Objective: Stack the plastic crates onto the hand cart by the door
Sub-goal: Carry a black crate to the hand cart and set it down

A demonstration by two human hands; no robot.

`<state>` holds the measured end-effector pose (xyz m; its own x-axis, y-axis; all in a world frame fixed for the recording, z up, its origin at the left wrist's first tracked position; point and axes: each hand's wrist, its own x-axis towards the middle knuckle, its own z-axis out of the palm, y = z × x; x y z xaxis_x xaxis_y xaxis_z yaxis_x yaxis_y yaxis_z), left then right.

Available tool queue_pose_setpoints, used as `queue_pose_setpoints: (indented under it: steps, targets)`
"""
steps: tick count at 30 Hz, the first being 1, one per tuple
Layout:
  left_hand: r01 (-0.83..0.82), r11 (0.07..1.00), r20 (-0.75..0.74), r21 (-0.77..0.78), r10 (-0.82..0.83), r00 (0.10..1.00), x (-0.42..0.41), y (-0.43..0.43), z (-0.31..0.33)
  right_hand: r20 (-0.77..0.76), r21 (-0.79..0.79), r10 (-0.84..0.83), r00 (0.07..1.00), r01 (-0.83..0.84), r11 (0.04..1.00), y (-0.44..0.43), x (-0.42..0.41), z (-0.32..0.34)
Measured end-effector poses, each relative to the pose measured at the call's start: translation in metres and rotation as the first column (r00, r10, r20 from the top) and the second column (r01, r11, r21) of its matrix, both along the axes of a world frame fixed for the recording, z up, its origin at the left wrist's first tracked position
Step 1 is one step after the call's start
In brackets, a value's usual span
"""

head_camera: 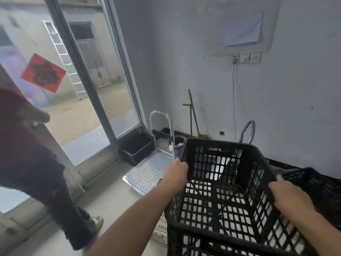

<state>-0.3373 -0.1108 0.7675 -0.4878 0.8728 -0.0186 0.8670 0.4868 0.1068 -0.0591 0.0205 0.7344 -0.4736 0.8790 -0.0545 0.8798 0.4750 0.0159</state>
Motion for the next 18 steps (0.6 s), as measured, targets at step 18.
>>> queue_pose_setpoints:
  steps: [18]
  targets:
    - [0.090,0.994,0.070,0.065,-0.094,0.993,-0.347,0.019,-0.033,0.145,0.091,-0.051,0.988,0.038,0.995,0.004,-0.344,0.004]
